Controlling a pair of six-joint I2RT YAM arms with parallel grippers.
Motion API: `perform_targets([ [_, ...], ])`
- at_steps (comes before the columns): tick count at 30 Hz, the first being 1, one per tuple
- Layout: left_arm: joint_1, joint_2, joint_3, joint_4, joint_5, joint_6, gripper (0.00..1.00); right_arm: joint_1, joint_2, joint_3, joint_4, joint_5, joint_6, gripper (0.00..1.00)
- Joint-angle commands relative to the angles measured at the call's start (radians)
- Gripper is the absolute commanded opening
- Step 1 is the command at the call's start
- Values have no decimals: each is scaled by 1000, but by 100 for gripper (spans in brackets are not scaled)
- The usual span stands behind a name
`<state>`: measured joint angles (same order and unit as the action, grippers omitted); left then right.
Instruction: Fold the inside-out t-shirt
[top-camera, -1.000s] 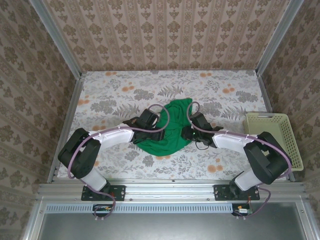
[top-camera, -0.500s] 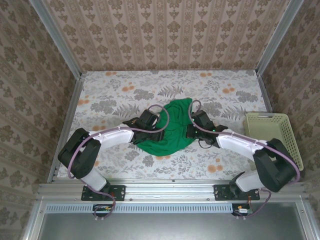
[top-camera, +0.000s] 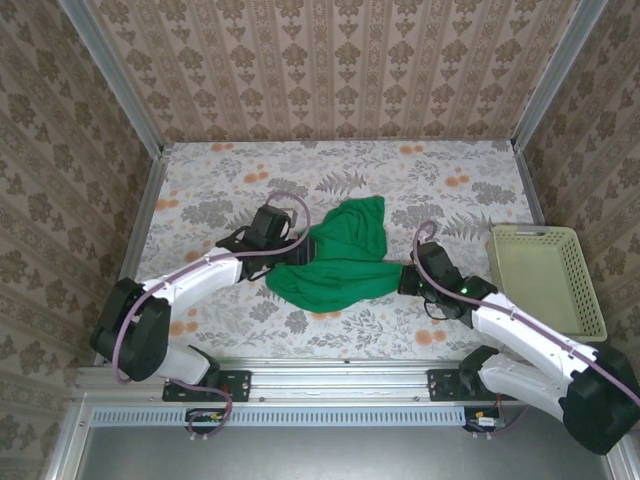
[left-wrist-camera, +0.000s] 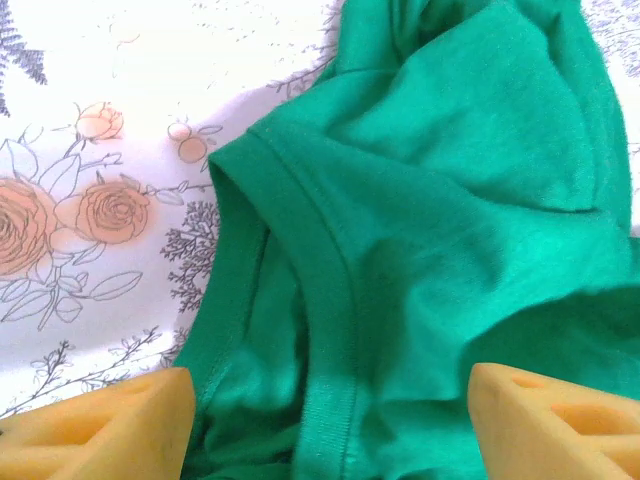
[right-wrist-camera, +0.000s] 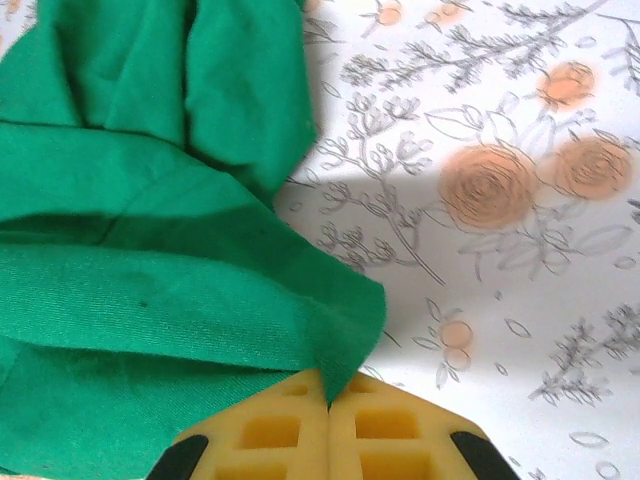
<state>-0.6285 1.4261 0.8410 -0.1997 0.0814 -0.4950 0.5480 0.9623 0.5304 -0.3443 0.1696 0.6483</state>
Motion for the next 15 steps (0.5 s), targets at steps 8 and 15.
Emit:
perform_targets([
  [8, -139, 48, 80, -150, -61, 65, 70, -5, 0, -2, -37, 59, 29, 0],
  [15, -137, 65, 37, -172, -76, 67, 79, -5, 13, 38, -55, 63, 1, 0],
])
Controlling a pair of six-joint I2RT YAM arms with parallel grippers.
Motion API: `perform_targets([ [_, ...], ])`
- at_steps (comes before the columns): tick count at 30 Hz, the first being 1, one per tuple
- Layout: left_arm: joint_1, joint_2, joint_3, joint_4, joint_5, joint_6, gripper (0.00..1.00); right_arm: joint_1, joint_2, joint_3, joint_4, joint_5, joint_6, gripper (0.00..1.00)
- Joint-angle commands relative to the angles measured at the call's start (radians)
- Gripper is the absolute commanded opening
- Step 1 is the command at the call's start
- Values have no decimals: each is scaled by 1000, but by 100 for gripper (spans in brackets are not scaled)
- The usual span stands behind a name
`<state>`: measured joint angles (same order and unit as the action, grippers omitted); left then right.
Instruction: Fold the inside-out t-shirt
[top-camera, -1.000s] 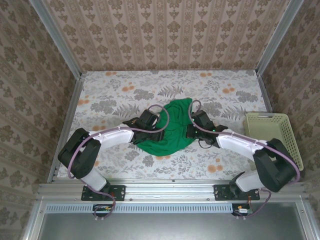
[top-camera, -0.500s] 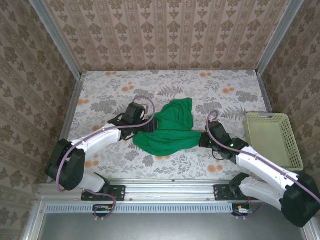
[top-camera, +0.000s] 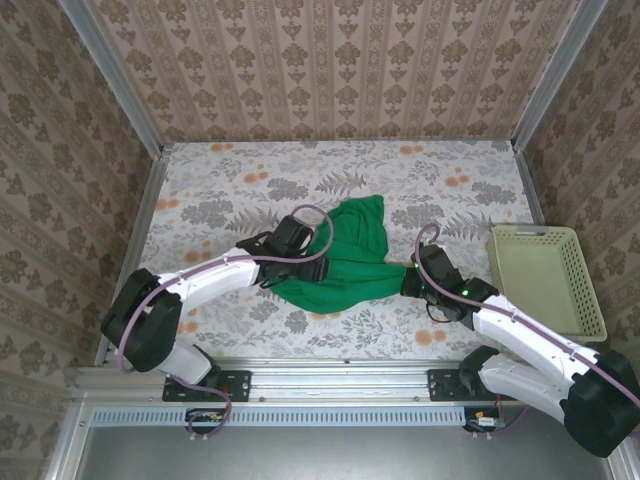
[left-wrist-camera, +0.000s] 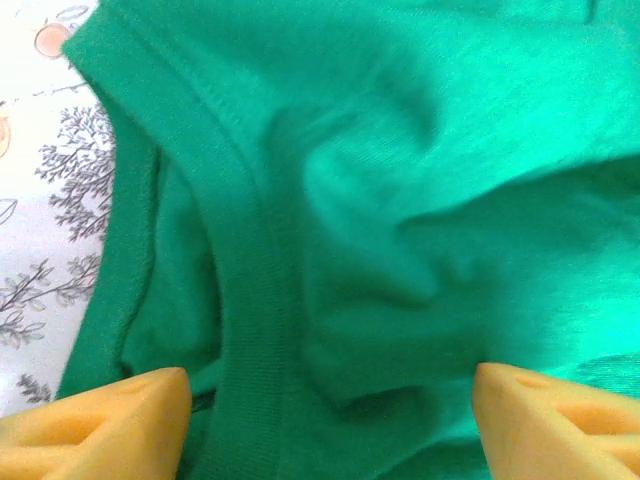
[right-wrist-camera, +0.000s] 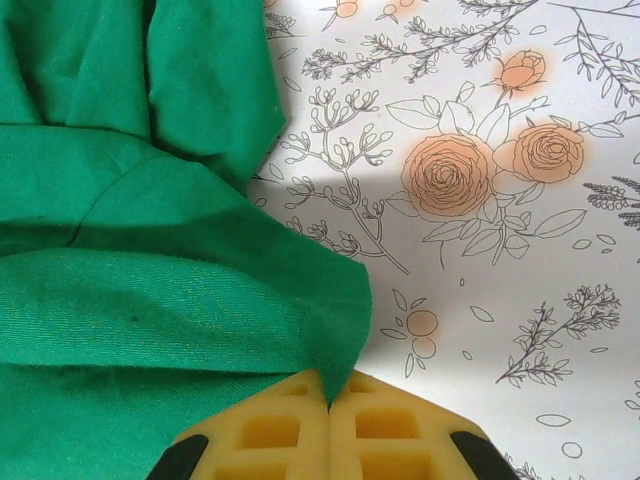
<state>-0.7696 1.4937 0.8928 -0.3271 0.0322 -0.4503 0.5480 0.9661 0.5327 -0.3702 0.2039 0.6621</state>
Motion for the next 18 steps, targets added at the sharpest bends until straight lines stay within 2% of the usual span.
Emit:
perform_targets([
  [1, 4, -7, -25, -35, -14, 31, 82, -5, 16, 39, -28, 25, -18, 0],
  [3, 5, -2, -33, -22, 32, 53, 83, -5, 31, 51, -27, 25, -26, 0],
  [5, 6, 23, -24, -19, 58, 64, 77, -5, 44, 70, -27, 23, -34, 0],
  [9, 6, 51, -14, 0, 72, 65, 42, -6, 51, 122, -43, 34, -55, 0],
  [14, 32, -33, 48, -41, 68, 93, 3, -11, 59, 250, -77, 49, -123, 0],
  [15, 52, -63, 82, -66, 63, 102, 0, -11, 69, 300, -85, 48, -146, 0],
  [18, 132, -168, 200, -146, 28, 125, 0, -11, 110, 476, -117, 47, -221, 0],
])
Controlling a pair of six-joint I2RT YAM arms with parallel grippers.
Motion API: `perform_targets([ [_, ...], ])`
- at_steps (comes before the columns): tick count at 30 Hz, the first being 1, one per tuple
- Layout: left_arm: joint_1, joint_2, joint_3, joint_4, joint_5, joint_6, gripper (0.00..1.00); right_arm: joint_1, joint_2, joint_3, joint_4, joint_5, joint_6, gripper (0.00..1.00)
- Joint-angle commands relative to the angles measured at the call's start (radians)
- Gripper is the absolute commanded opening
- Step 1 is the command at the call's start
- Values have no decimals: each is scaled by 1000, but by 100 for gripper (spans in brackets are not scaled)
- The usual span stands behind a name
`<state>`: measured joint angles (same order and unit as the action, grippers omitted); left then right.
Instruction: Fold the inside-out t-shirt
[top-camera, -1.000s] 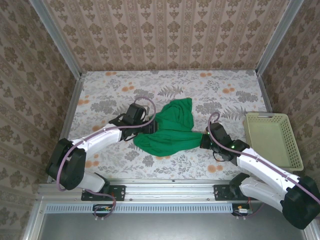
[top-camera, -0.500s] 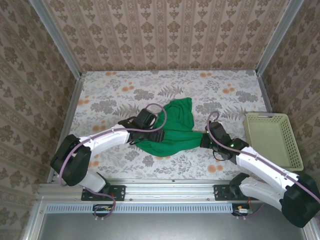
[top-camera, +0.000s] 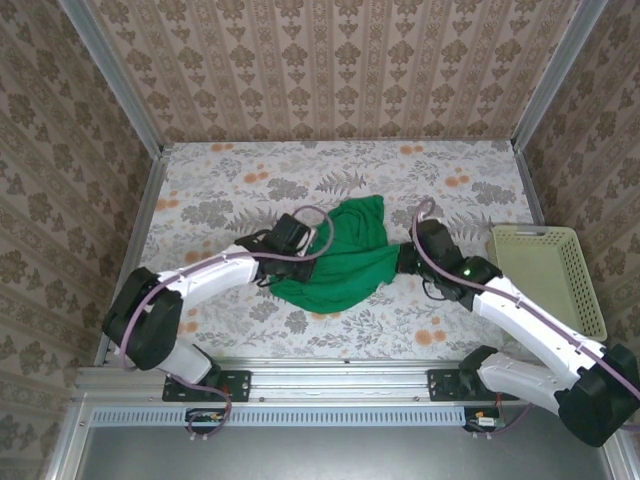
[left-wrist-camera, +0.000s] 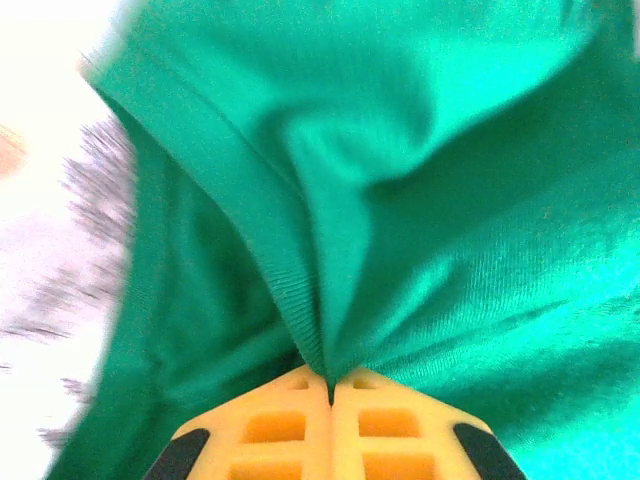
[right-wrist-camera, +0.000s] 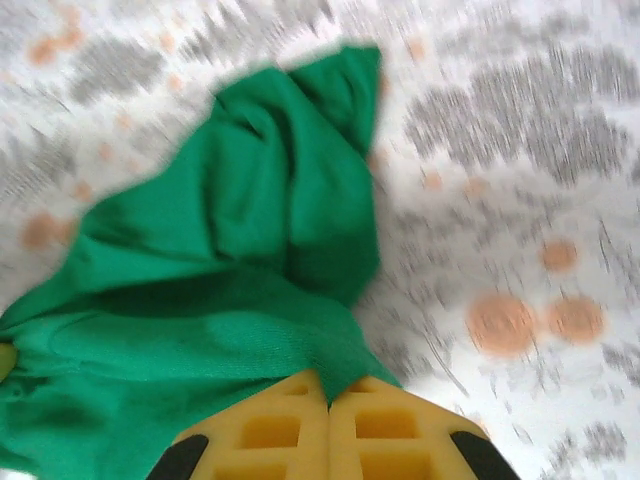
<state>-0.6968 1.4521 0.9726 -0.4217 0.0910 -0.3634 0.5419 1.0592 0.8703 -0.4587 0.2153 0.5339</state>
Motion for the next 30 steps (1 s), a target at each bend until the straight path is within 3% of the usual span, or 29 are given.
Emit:
perform_targets([
  [1, 92, -172, 165, -66, -35, 45, 0, -5, 33, 208, -40, 33, -121, 0],
  [7, 210, -376, 464, -119, -91, 97, 0, 39, 148, 618, -104, -17, -254, 0],
  [10, 226, -440, 601, -148, -101, 138, 0, 150, 232, 826, -134, -2, -338, 0],
  [15, 226, -480, 756, -213, -99, 194, 0, 272, 314, 1007, -115, 3, -380, 0],
  [23, 226, -380, 855, -278, -30, 213, 0, 220, 304, 1015, -118, 167, -350, 0],
  [30, 205, -205, 748, -229, 74, 143, 0, 50, 213, 728, -127, 125, -223, 0],
])
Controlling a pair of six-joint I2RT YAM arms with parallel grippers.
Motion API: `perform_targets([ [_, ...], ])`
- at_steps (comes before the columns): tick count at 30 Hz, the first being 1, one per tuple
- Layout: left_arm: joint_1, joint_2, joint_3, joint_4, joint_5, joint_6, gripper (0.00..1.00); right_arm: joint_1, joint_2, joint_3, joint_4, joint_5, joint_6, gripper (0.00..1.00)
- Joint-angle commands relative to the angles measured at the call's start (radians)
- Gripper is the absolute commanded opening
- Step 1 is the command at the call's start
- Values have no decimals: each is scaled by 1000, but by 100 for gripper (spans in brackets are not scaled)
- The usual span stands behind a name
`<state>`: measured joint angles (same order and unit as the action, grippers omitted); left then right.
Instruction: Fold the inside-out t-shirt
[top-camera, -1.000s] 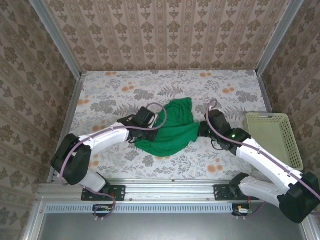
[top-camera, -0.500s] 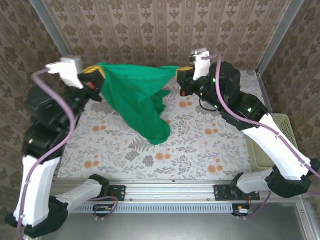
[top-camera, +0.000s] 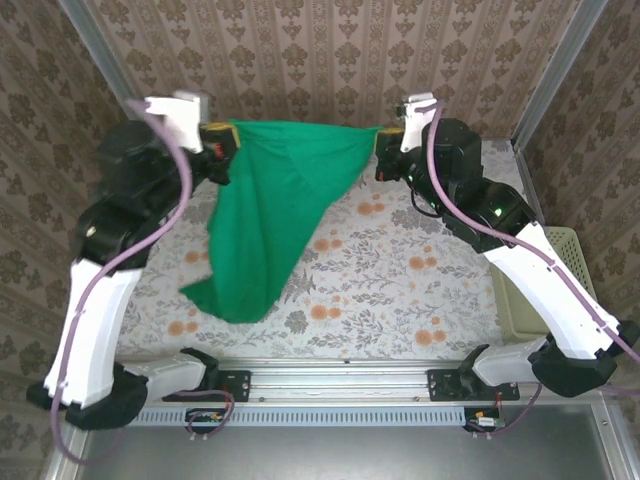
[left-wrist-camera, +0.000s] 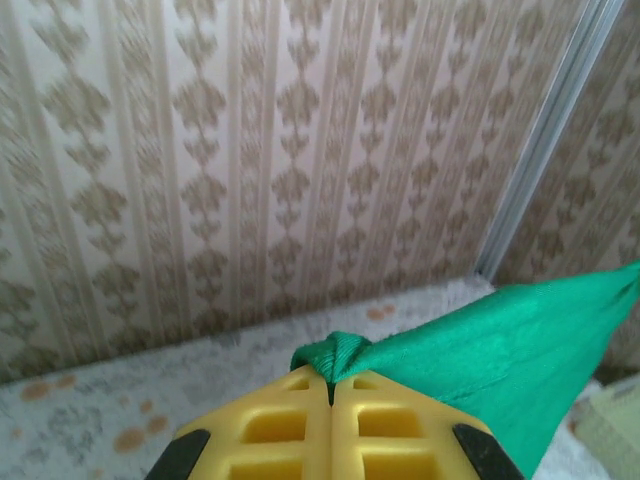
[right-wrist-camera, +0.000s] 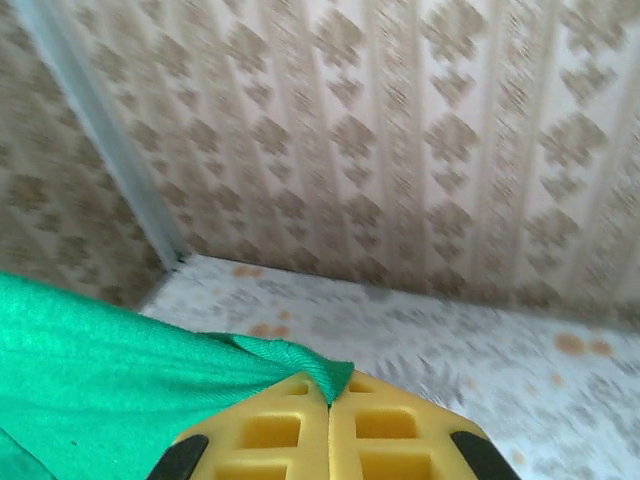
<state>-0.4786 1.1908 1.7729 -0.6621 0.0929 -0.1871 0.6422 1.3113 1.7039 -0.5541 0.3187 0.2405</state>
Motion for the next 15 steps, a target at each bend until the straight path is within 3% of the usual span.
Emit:
perform_targets([
  [1, -33, 77, -76, 31, 83, -47, 0, -78, -53, -159, -29, 10, 87, 0],
  [5, -175, 166, -213, 171, 108, -100, 5, -199, -91, -397, -14, -36, 170, 0],
  [9, -299, 294, -303, 271, 138, -168, 30, -324, -98, -609, 6, -71, 242, 1],
  [12, -333, 347, -349, 271, 133, -203, 55, -390, -102, -702, 14, -91, 266, 34],
  [15, -319, 286, -465, 267, 69, -230, 70, -395, -128, -733, 2, -69, 248, 57],
])
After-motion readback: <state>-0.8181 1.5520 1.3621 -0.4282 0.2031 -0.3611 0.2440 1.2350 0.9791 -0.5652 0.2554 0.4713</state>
